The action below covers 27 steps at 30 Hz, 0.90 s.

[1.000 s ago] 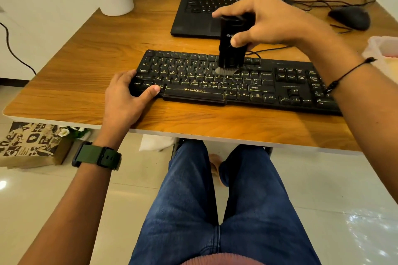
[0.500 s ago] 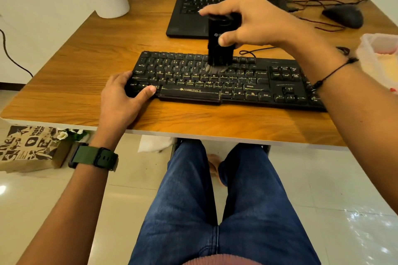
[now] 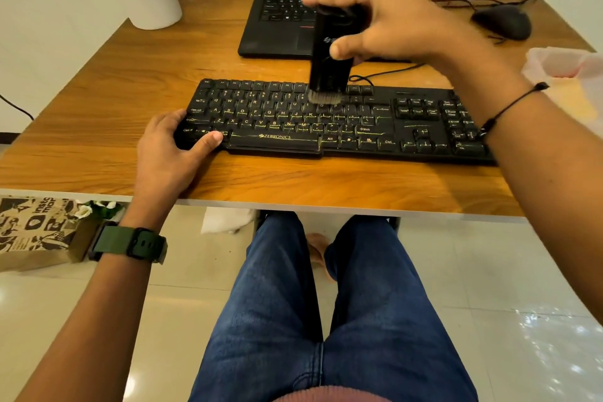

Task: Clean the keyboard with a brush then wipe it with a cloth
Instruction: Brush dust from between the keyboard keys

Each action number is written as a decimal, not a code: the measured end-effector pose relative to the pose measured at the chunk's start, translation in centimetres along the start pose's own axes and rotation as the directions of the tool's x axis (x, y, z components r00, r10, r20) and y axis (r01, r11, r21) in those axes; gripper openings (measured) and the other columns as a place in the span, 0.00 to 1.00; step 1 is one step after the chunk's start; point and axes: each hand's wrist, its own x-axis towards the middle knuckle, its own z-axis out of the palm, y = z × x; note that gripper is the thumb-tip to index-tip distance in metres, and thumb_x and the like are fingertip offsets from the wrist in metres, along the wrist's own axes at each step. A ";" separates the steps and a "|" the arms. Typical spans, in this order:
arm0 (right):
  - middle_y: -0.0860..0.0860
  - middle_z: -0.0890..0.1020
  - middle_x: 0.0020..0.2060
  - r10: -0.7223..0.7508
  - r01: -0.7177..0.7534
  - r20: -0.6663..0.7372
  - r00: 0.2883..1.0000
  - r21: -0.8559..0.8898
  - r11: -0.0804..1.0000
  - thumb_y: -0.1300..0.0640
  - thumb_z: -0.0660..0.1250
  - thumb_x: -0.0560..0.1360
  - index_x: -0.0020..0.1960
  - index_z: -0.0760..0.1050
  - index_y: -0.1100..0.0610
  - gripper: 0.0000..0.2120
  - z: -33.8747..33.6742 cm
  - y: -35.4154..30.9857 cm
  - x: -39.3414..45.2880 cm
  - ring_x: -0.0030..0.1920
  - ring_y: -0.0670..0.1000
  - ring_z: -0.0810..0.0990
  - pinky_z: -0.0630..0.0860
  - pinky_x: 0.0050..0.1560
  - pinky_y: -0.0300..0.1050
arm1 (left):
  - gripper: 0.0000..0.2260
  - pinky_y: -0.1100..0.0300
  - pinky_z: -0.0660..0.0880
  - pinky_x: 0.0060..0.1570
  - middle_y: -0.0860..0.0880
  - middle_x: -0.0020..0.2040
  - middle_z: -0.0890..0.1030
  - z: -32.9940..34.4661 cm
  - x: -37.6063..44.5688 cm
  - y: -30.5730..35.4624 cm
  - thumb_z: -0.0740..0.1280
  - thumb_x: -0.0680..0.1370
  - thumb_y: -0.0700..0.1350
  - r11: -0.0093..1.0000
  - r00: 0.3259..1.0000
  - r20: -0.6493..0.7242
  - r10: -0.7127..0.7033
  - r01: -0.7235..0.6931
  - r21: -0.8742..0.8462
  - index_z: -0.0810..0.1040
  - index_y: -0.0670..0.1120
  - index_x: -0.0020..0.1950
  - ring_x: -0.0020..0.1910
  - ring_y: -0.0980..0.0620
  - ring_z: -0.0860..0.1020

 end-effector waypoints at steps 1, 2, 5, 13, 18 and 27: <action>0.46 0.71 0.63 -0.005 0.005 0.020 1.000 -0.010 1.000 0.65 0.69 0.71 0.70 0.67 0.46 0.30 0.5 -0.1 0.4 0.58 0.51 0.75 0.82 0.43 0.43 | 0.30 0.60 0.65 0.58 0.42 0.66 0.70 0.0 0.0 0.0 0.69 0.73 0.52 1.000 1.000 0.002 -0.003 0.003 -0.001 0.66 0.42 0.71 0.65 0.47 0.69; 0.47 0.71 0.65 -0.007 0.008 0.038 0.999 -0.027 1.000 0.65 0.69 0.71 0.70 0.67 0.46 0.30 0.9 0.0 0.6 0.60 0.51 0.74 0.82 0.44 0.44 | 0.30 0.61 0.65 0.58 0.42 0.66 0.71 0.0 0.0 0.0 0.69 0.73 0.52 1.000 1.000 0.003 -0.004 0.004 -0.001 0.66 0.42 0.71 0.65 0.47 0.69; 0.49 0.70 0.67 0.008 -0.004 0.056 0.998 -0.079 0.997 0.65 0.68 0.72 0.70 0.67 0.47 0.30 0.7 0.4 0.3 0.63 0.53 0.72 0.80 0.49 0.46 | 0.29 0.61 0.64 0.57 0.42 0.66 0.71 0.1 0.0 0.0 0.69 0.73 0.52 1.000 1.000 0.000 -0.002 0.002 0.008 0.66 0.42 0.71 0.64 0.47 0.69; 0.46 0.70 0.67 0.096 -0.086 0.055 0.994 -0.166 0.982 0.65 0.68 0.72 0.69 0.67 0.46 0.30 -2.7 1.7 -1.8 0.62 0.50 0.71 0.77 0.49 0.46 | 0.29 0.62 0.64 0.57 0.42 0.66 0.70 0.1 0.1 -0.1 0.69 0.73 0.52 1.000 1.000 -0.002 0.002 -0.002 0.004 0.66 0.41 0.71 0.65 0.47 0.69; 0.42 0.69 0.65 0.006 -0.005 0.009 1.000 -0.108 0.994 0.64 0.68 0.72 0.70 0.66 0.46 0.29 -1.3 0.3 -0.4 0.60 0.46 0.71 0.79 0.42 0.37 | 0.30 0.61 0.65 0.58 0.42 0.66 0.70 0.0 0.1 0.0 0.69 0.73 0.52 1.000 1.000 0.005 -0.011 0.011 -0.012 0.66 0.42 0.71 0.64 0.47 0.69; 0.48 0.70 0.68 0.122 -0.118 0.048 0.991 -0.067 0.991 0.66 0.68 0.72 0.69 0.68 0.45 0.30 -2.2 2.9 -2.3 0.62 0.55 0.73 0.80 0.49 0.50 | 0.29 0.59 0.66 0.59 0.42 0.65 0.72 0.0 0.2 -0.4 0.69 0.73 0.53 1.000 1.000 0.009 0.013 -0.013 0.006 0.67 0.42 0.70 0.64 0.47 0.70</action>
